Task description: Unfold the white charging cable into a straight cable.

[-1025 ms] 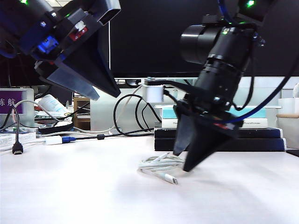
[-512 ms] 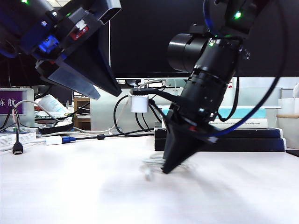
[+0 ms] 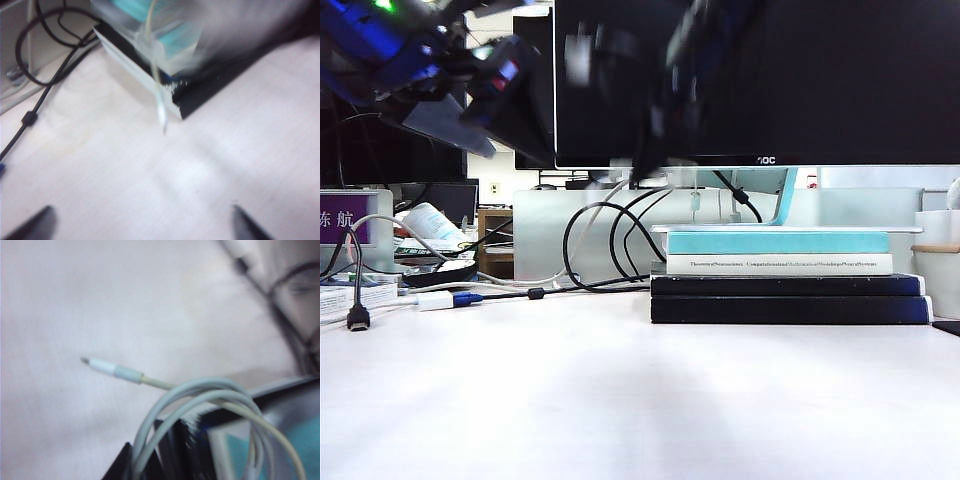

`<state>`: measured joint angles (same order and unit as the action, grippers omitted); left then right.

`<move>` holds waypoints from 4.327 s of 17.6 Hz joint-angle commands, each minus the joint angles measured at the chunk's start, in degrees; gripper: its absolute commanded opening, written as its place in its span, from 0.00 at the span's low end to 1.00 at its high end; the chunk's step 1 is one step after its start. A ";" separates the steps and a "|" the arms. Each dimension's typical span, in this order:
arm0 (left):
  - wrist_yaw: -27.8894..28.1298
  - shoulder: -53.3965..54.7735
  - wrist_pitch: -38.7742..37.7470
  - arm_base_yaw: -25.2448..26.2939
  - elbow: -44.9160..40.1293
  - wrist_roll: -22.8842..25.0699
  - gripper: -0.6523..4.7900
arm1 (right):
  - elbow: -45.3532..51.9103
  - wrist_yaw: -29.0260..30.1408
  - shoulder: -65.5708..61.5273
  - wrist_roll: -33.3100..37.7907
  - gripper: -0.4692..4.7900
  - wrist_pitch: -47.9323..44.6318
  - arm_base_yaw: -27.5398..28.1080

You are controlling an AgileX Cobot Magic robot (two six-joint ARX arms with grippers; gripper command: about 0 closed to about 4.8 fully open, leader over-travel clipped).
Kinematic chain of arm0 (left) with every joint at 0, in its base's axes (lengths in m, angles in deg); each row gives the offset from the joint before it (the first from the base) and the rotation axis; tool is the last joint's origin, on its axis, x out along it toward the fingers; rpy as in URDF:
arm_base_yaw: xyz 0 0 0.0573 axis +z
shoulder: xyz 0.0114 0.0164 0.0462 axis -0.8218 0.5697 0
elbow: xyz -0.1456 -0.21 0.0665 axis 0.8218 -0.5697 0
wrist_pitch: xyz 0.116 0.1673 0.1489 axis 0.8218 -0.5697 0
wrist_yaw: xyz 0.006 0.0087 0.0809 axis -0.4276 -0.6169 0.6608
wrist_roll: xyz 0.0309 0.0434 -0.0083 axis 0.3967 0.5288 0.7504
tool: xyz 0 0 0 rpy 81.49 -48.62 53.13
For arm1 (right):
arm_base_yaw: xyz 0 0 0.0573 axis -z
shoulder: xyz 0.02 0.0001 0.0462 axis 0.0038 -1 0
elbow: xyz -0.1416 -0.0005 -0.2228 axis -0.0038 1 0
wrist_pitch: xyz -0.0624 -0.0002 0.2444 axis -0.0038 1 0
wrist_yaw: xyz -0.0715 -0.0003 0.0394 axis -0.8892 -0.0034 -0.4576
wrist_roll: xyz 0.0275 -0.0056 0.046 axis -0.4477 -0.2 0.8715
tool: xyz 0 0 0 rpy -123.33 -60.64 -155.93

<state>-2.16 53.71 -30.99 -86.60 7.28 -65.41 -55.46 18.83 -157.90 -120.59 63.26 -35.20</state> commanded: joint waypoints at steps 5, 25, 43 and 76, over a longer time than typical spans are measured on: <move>-27.47 -1.27 10.82 4.39 0.13 5.29 1.00 | -1.73 6.34 15.37 7.28 0.08 7.04 -0.13; -33.11 -1.16 18.16 1.84 -0.57 -11.52 0.79 | -1.64 4.33 17.09 8.15 0.08 14.58 -6.78; -33.77 -1.05 18.14 1.84 -0.55 -9.94 0.11 | -1.64 8.11 17.09 8.17 0.53 12.81 -6.78; -39.98 -2.62 17.73 1.90 -0.02 -6.14 0.11 | -1.70 3.04 18.56 7.08 0.10 17.40 -5.68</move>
<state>-42.81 51.28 -14.33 -84.65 7.02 -71.57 -56.88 21.65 -139.56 -113.59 81.43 -40.88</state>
